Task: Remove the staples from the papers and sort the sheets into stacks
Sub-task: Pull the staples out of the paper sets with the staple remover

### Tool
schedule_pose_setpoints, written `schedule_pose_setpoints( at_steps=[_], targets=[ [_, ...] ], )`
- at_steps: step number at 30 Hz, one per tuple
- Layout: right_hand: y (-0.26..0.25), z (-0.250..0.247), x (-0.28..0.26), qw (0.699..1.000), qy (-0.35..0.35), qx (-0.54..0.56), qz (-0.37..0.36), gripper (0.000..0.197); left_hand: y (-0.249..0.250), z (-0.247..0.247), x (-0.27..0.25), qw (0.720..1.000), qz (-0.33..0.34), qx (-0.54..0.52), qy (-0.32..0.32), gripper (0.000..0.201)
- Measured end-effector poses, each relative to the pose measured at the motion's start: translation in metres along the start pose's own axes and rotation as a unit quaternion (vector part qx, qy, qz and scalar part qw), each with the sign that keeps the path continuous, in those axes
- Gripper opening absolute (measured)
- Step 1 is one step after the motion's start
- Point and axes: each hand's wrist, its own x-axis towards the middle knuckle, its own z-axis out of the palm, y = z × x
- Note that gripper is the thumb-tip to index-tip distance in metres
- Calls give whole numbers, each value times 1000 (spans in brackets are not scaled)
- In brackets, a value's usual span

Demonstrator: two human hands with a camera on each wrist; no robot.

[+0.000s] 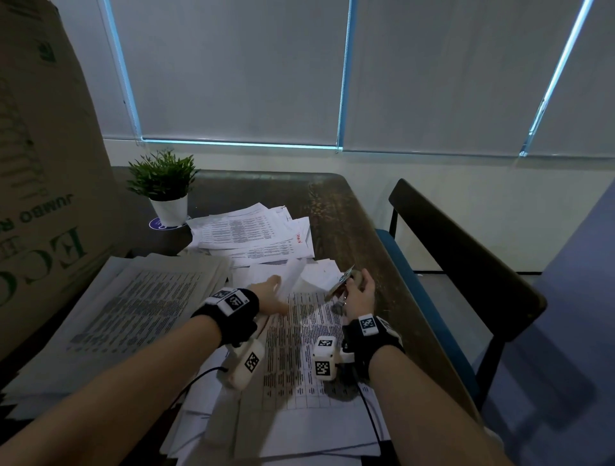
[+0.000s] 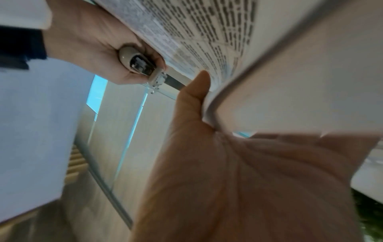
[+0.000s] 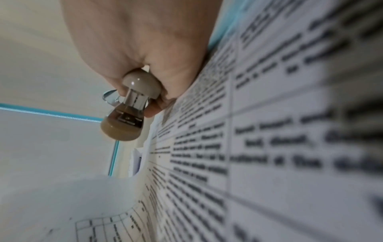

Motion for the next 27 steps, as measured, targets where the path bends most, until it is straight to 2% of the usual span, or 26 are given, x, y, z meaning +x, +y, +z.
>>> schedule_pose_setpoints(
  at_steps=[3, 6, 9, 12, 14, 15, 17, 18, 20, 24, 25, 27],
  targets=[
    [0, 1, 0, 1000, -1, -3, -3, 51, -8, 0, 5, 1000, -21, 16, 5, 86],
    [1, 1, 1, 1000, 1, 1, -6, 50, -7, 0, 6, 999, -16, 10, 28, 78],
    [3, 0, 4, 1000, 0, 21, 8, 50, 8, 6, -6, 996, 51, 9, 76, 58],
    [5, -1, 5, 998, -10, 55, 17, 51, 28, 16, -18, 983, 130, 91, 91, 47],
    [6, 0, 3, 997, -8, 74, 15, 52, 39, 19, -21, 970, 159, 160, 95, 46],
    [7, -1, 3, 997, -8, 75, 10, 52, 42, 18, -23, 966, 164, 174, 99, 52],
    [8, -2, 4, 998, -11, 63, 0, 50, 47, 16, -24, 973, 161, 117, 113, 68],
    [8, -2, 5, 999, -10, 50, 0, 50, 47, 14, -23, 977, 152, 71, 129, 69],
    [7, -4, 8, 999, -4, 40, 7, 49, 43, 7, -19, 982, 118, 13, 148, 61],
    [10, -4, 10, 999, -5, 40, 25, 48, 23, -8, -14, 995, 38, 28, 92, 40],
    [10, -3, 11, 999, -2, 36, 28, 48, 17, -10, -13, 995, 29, 27, 90, 37],
    [9, 0, 13, 999, 12, 35, 35, 48, 3, -13, -9, 994, 13, 19, 103, 20]
  ],
)
